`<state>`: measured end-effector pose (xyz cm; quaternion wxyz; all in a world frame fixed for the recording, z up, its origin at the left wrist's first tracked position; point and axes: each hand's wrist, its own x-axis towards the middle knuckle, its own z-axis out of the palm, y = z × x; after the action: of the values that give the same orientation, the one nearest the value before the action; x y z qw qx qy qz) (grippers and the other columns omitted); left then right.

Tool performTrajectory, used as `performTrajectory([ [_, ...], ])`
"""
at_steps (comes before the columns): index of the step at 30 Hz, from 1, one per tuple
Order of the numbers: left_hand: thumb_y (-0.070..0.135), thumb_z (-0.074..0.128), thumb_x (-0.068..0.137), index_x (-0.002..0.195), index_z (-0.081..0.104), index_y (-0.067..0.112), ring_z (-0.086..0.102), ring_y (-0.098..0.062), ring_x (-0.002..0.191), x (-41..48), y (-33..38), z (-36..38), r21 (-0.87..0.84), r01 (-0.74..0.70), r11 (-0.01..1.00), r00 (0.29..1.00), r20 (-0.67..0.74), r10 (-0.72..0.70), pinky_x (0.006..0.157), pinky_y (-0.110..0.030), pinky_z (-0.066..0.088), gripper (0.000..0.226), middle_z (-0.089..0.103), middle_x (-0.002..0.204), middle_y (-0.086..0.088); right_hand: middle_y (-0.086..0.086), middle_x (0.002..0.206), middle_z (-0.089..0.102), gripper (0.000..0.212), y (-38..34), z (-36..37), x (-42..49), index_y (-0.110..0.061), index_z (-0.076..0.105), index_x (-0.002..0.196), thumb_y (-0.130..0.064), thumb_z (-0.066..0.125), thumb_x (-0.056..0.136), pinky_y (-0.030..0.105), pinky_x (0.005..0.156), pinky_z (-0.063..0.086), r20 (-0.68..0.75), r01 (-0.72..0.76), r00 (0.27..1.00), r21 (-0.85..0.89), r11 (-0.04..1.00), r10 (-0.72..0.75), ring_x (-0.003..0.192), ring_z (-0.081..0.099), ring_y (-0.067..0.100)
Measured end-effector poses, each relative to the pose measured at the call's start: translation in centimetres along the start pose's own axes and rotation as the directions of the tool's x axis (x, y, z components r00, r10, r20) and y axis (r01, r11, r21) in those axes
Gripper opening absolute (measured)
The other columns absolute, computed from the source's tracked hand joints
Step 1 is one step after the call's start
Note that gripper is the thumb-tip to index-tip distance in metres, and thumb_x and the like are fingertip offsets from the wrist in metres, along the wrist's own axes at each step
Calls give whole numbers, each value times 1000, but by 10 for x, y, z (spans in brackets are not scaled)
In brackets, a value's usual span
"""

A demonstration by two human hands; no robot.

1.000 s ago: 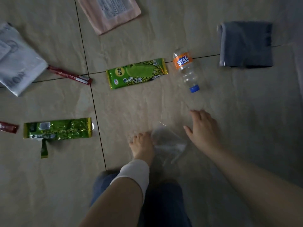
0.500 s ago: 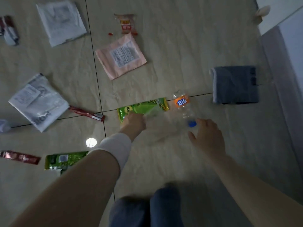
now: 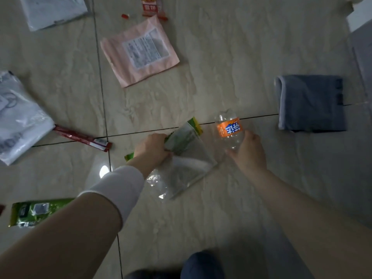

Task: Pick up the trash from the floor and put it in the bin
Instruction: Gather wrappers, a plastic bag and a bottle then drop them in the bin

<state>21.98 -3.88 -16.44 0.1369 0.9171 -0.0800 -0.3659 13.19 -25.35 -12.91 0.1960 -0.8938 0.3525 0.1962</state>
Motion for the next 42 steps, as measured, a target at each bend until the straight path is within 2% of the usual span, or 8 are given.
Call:
performTrajectory([
  [4, 24, 76, 71, 89, 69, 8, 57, -18, 78, -62, -27, -15, -457, 136, 879, 990, 97, -103, 64, -28, 41, 24, 62, 77, -6, 30, 119, 55, 62, -7, -11, -21, 9, 51, 116, -26, 77, 71, 40, 100, 32, -8, -51, 999, -93, 994, 51, 119, 43, 38],
  [10, 22, 75, 75, 97, 66, -4, 58, -25, 67, -187, -90, -8, -803, 561, 201, 782, 434, -448, 55, -30, 44, 35, 63, 82, -17, 26, 117, 60, 62, -44, -24, -93, 5, 57, 115, -30, 77, 68, 40, 101, 38, 114, -48, 992, -113, 992, 61, 116, 46, 39],
  [17, 17, 72, 78, 93, 64, -3, 61, -30, 72, -242, -161, 11, -884, 396, -250, 666, 464, -584, 70, -38, 51, 26, 65, 81, -17, 22, 120, 54, 61, -122, 23, -148, 1, 52, 113, -23, 80, 64, 36, 99, 34, 232, 173, 960, -61, 983, -154, 119, 41, 36],
  [24, 13, 68, 80, 95, 65, 4, 65, -32, 78, -320, -255, 43, -898, 264, -352, 563, 439, -700, 81, -43, 55, 18, 68, 91, -18, 11, 141, 30, 58, -211, 141, -205, -9, 51, 118, -32, 75, 70, 24, 110, 22, 627, 461, 672, 61, 885, -394, 136, 23, 24],
  [28, 15, 68, 80, 105, 61, 9, 63, -34, 91, -370, -305, 74, -874, 206, -439, 447, 483, -753, 95, -48, 46, 27, 66, 106, -20, 2, 158, -16, 57, -233, 199, -224, -16, 60, 113, -47, 75, 67, 42, 118, -1, 710, 630, 567, -47, 775, -418, 145, -17, 27],
  [31, 14, 67, 81, 107, 62, 8, 63, -35, 93, -378, -324, 89, -876, 157, -455, 445, 474, -760, 97, -51, 45, 27, 66, 106, -21, 3, 157, -18, 58, -225, 227, -231, -18, 61, 107, -50, 77, 63, 44, 118, 1, 605, 728, 601, -146, 670, -522, 144, -17, 27],
  [37, 13, 66, 82, 103, 61, 6, 64, -28, 80, -357, -321, 78, -859, 8, -512, 471, 455, -755, 85, -40, 49, 23, 68, 92, -14, 1, 134, 40, 64, -217, 221, -237, -24, 52, 119, -49, 75, 65, 36, 103, 22, 561, 819, 559, -258, 513, -610, 127, 35, 19],
  [42, 9, 67, 81, 109, 62, -1, 63, -34, 88, -342, -302, 9, -842, -17, -539, 549, 442, -709, 90, -48, 50, 30, 66, 100, -22, 9, 127, 46, 63, -238, 140, -225, -17, 52, 117, -41, 79, 65, 39, 99, 34, 468, 667, 721, -267, 695, -512, 119, 42, 26],
])
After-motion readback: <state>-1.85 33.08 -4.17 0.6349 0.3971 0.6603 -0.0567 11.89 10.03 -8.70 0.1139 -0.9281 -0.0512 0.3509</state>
